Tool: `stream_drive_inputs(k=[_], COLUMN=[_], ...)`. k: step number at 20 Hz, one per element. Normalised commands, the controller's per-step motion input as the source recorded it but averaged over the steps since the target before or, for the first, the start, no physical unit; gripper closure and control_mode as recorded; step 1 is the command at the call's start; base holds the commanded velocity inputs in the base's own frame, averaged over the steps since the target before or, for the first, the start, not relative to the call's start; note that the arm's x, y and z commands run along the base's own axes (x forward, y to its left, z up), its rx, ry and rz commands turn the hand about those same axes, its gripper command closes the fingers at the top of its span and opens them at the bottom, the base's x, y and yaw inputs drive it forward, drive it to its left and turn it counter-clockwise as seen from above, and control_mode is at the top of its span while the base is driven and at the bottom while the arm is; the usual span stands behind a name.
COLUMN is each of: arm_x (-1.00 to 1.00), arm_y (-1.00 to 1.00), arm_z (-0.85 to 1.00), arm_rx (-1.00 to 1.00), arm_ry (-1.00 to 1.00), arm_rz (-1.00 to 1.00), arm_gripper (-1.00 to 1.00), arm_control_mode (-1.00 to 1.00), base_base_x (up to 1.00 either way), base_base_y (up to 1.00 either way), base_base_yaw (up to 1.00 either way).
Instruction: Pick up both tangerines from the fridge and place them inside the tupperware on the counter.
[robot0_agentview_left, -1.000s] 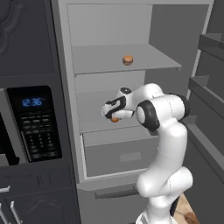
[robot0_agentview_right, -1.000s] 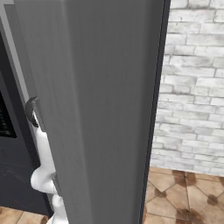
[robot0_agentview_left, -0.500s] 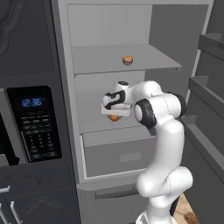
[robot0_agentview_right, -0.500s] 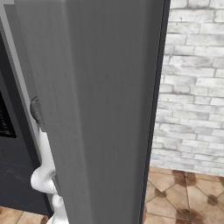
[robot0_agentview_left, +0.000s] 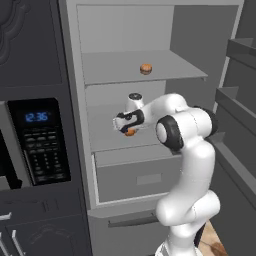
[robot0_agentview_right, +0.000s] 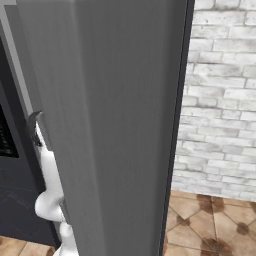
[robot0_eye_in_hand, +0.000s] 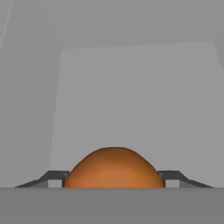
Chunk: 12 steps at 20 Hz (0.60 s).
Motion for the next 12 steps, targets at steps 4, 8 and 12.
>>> stream_drive_inputs(k=[4,8,12], arm_x=[-0.6,-0.76,-0.69], arm_y=[0.02,0.0,-0.05], arm_z=[-0.24,-0.04,0.26], arm_rx=[-0.05,0.0,0.01], arm_ry=[-0.41,-0.27,-0.13], arm_rz=[0.0,-0.03,-0.28], arm_gripper=[1.0,1.0,1.0], arm_control_mode=[-1.0,-1.0,-1.0], base_base_x=[0.0,0.0,0.0], base_base_y=[0.0,0.0,0.0], base_base_yaw=[0.0,0.0,0.0])
